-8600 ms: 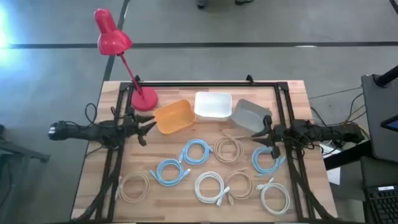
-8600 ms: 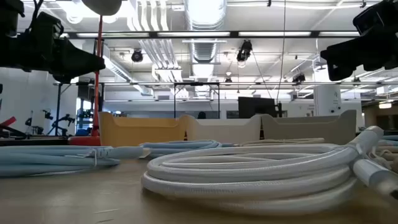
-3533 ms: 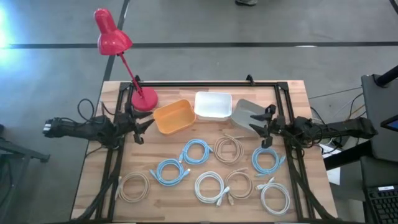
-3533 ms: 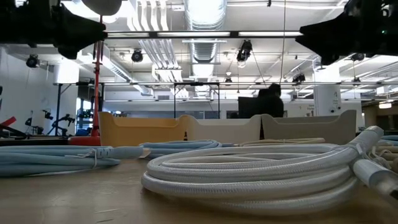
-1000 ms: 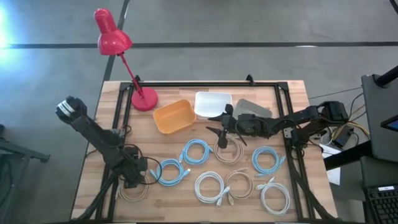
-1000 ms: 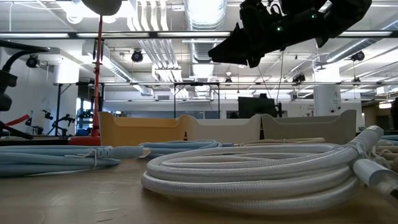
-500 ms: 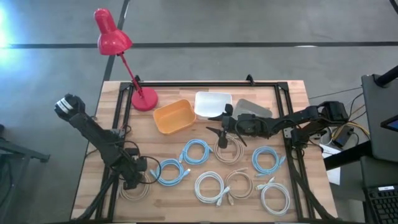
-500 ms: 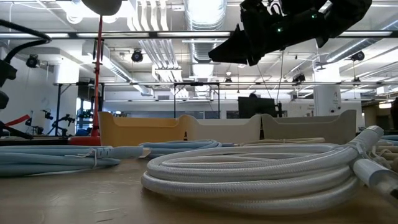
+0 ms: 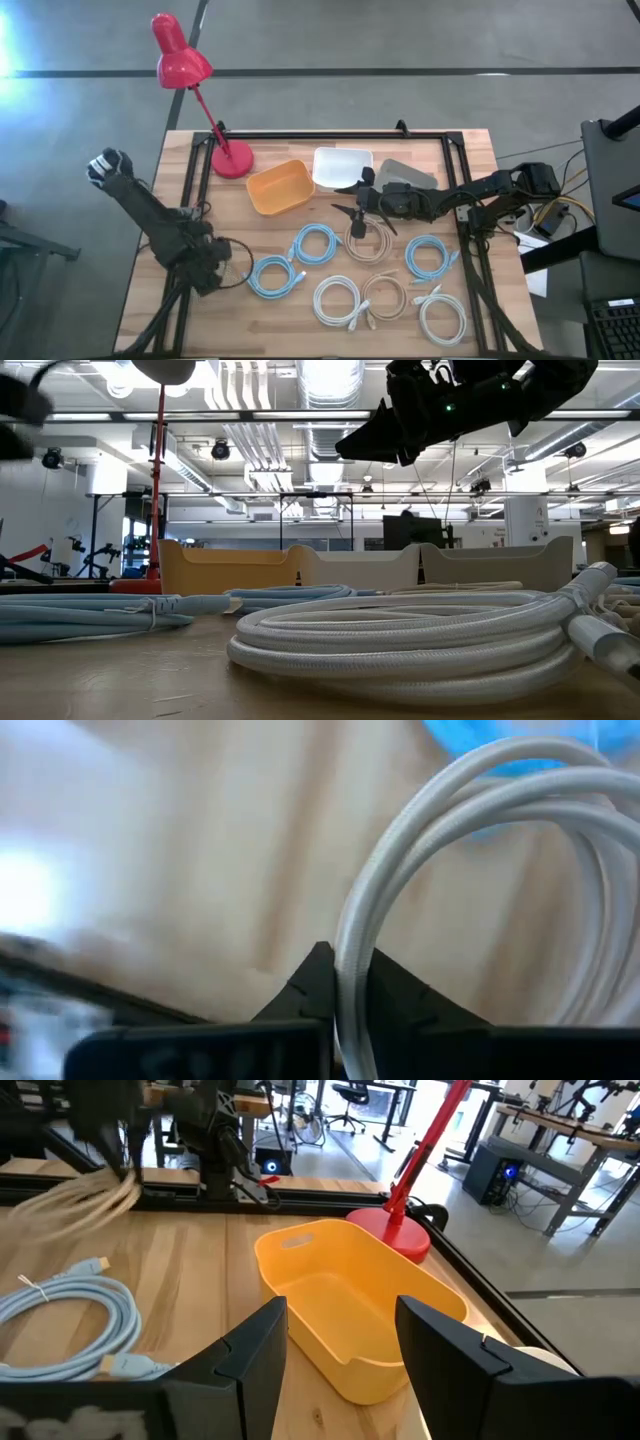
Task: Pick & Place USB Port
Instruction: Put the bottom left brown usb cable into the yellow bin
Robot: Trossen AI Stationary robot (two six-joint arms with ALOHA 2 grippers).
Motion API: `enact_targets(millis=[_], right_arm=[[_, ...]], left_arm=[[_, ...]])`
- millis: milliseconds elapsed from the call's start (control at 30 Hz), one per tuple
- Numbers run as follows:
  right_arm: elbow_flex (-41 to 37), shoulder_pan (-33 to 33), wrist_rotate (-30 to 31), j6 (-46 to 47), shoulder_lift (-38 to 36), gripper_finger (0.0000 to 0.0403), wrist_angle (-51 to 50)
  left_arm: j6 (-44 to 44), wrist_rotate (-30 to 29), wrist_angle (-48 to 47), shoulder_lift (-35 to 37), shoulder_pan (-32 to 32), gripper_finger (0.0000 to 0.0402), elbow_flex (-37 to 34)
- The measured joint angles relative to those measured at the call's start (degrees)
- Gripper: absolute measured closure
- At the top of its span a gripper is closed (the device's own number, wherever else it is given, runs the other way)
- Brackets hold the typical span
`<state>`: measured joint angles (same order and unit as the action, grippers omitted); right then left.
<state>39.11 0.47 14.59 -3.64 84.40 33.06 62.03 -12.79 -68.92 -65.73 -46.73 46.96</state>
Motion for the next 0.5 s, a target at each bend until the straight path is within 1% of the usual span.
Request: enact_targets(millis=[100, 167, 267, 367, 433, 500], right_arm=[[0.0, 0.0, 0.01, 0.07, 0.0, 0.0218, 0.02], [0.0, 0.0, 0.02, 0.04, 0.0, 0.0218, 0.02], [0.0, 0.0, 0.04, 0.24, 0.0, 0.0218, 0.02], [0.0, 0.0, 0.17, 0.22, 0.0, 0.0218, -0.01], [0.0, 0.0, 0.17, 0.24, 0.0, 0.0218, 0.0], [0.0, 0.0, 0.15, 0.22, 0.0, 0.0218, 0.02]], left_arm=[[2.82, -11.11, -7.63, 0.0, 0.64, 0.0364, 5.47], [5.03, -16.91, -10.0, 0.0, 1.79, 0.0363, 8.16], [6.0, -21.56, -10.8, 0.0, 4.29, 0.0367, 10.16], [4.0, -26.03, -10.71, -0.02, 6.99, 0.037, 10.11], [3.25, -30.86, -10.61, -0.04, 9.03, 0.037, 9.89], [3.24, -37.12, -10.18, -0.04, 11.06, 0.0368, 9.86]])
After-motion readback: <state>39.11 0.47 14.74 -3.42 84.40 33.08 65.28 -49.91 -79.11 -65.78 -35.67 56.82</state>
